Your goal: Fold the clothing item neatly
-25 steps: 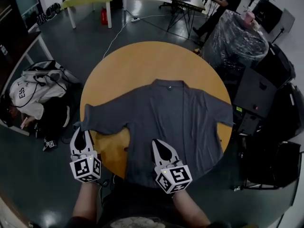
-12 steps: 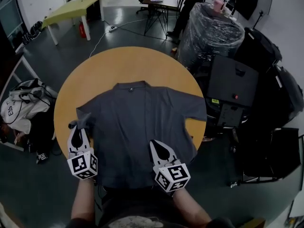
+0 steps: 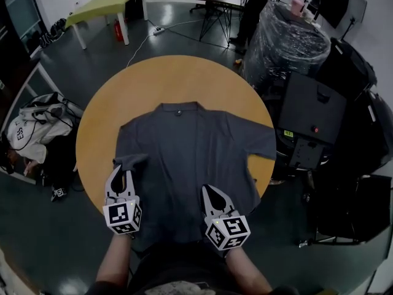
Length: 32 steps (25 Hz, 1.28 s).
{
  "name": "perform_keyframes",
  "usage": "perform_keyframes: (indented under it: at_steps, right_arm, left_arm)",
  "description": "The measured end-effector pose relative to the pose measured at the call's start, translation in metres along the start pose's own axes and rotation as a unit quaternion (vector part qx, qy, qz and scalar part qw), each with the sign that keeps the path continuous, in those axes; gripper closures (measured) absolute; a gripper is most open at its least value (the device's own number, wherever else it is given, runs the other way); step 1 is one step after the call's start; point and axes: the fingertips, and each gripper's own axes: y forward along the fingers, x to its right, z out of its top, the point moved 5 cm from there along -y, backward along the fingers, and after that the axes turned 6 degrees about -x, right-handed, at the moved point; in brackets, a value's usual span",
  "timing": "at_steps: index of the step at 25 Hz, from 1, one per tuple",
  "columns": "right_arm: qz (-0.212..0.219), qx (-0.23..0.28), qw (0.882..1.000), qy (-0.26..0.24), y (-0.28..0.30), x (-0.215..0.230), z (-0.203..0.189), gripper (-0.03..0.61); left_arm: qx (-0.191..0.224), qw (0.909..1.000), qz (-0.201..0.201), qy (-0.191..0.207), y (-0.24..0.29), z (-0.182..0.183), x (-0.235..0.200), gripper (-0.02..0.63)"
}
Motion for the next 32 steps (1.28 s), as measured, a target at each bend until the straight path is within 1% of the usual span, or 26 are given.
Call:
perform_keyframes:
  at_steps: [4,9,12,15,19,22,25,27,29,32]
  right_arm:
    - [-0.006,-0.013,1.0,-0.015,0.009,-0.004,0.006,0.591]
    - [-0.023,0.0,1.0,-0.013,0.02,0.01,0.019,0.591]
    - [-0.02,-0.001,1.0,-0.01,0.024,0.033,0.027,0.591]
    - [0.001,-0.012,1.0,-0.014,0.033,0.054,0.033,0.591]
    - [0.033,-0.024,0.999,-0.037,0.041,0.093,0.054,0.591]
    - [0.034,-0.021,0.999,-0.026,0.044,0.132,0.068,0.591]
    - [0.034,-0.028,0.999,-0.016,0.043,0.164,0.071,0.591]
    - [0.034,-0.035,0.999,-0.011,0.042,0.179,0.069,0.591]
    - [0.036,-0.04,0.999,-0.003,0.042,0.19,0.067,0.591]
    - [0.039,-0.047,0.998,0.001,0.045,0.198,0.063,0.591]
  left_arm:
    - [-0.005,0.9999,-0.008,-0.009,0.014,0.005,0.0,0.575]
    - [-0.007,0.9994,-0.035,-0.002,0.04,0.016,0.024,0.575]
    - [-0.009,0.999,-0.045,0.003,0.057,0.025,0.054,0.575]
    - [-0.011,0.9983,-0.054,0.022,0.075,0.035,0.088,0.575]
    - [-0.02,0.9985,-0.047,0.018,0.099,0.04,0.135,0.575]
    - [-0.032,0.998,-0.044,0.03,0.122,0.037,0.17,0.575]
    - [-0.058,0.9962,-0.049,0.042,0.141,0.025,0.203,0.575]
    - [-0.084,0.9931,-0.055,0.06,0.15,0.011,0.22,0.575]
    - [-0.111,0.9884,-0.061,0.084,0.156,-0.005,0.233,0.575]
    - [-0.154,0.9792,-0.088,0.098,0.159,-0.03,0.248,0.575]
